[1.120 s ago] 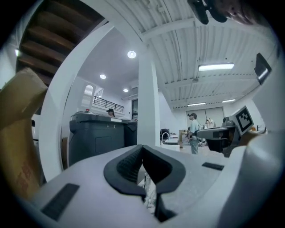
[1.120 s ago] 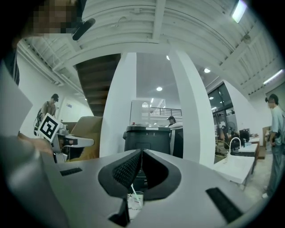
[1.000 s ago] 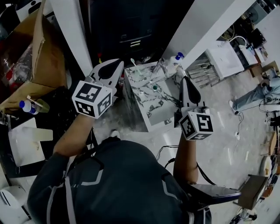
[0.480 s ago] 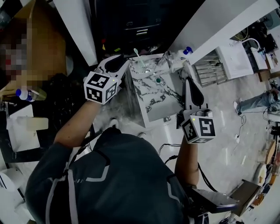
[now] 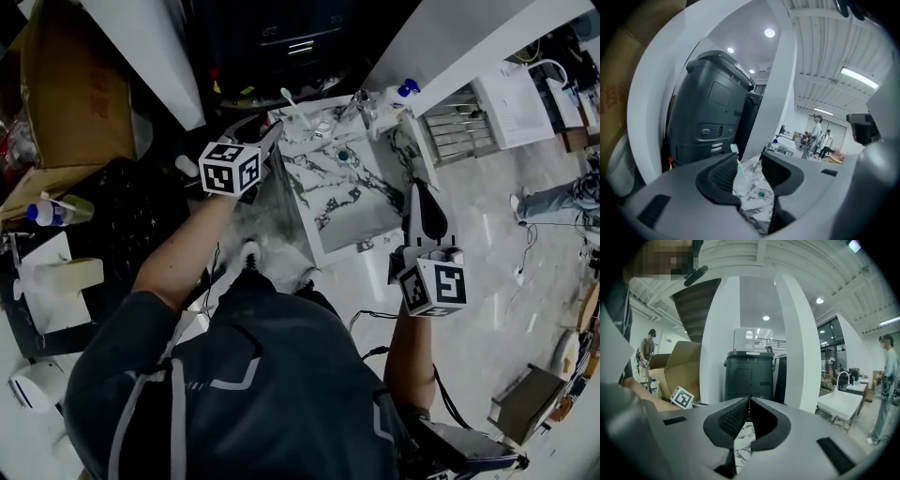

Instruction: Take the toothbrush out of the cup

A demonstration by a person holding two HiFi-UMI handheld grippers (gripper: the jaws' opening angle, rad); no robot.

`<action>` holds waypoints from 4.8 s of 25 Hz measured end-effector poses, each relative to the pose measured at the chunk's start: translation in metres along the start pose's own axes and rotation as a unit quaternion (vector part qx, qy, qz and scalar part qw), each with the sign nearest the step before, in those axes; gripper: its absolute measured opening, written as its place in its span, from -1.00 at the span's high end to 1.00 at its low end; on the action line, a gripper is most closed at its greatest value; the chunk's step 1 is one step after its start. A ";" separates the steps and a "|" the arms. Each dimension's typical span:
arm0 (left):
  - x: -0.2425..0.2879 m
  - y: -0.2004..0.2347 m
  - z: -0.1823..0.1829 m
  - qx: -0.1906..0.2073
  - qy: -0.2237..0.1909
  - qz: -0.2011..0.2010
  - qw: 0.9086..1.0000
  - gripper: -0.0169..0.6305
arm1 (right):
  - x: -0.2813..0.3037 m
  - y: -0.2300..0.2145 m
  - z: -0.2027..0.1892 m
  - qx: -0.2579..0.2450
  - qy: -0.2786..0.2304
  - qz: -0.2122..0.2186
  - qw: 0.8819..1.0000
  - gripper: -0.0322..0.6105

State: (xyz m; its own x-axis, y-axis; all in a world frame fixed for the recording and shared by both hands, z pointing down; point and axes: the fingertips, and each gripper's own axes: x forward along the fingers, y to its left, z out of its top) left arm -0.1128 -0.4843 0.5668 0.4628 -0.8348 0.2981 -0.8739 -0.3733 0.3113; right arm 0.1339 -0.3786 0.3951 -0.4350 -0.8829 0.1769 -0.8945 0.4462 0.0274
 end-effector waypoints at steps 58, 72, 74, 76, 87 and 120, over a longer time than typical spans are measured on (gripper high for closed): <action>0.076 0.007 0.003 -0.053 -0.006 -0.007 0.999 0.85 | -0.066 0.001 -0.035 0.042 -0.005 -0.016 0.999 0.81; 0.002 -0.073 0.093 -0.008 -0.068 -0.047 0.997 0.85 | -0.071 -0.017 0.012 0.015 -0.053 0.034 0.998 0.81; -0.008 -0.084 0.102 0.003 -0.069 -0.050 0.996 0.85 | -0.070 -0.022 0.019 0.015 -0.059 0.038 0.997 0.81; -0.019 -0.093 0.111 0.011 -0.070 -0.050 0.996 0.85 | -0.068 -0.027 0.023 0.017 -0.062 0.041 0.997 0.81; -0.099 -0.131 0.154 0.053 -0.094 -0.039 0.993 0.85 | -0.046 -0.046 0.053 0.011 -0.084 0.064 0.994 0.81; -0.160 -0.152 0.164 0.105 -0.086 -0.027 0.990 0.85 | -0.018 -0.041 0.055 0.005 -0.057 0.053 0.997 0.82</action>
State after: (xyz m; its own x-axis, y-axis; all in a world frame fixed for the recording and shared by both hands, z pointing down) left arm -0.0783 -0.3599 0.3232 0.4930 -0.8614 0.1226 -0.8688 -0.4797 0.1229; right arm 0.1730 -0.3889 0.3363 -0.5362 -0.8416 0.0649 -0.8433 0.5375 0.0038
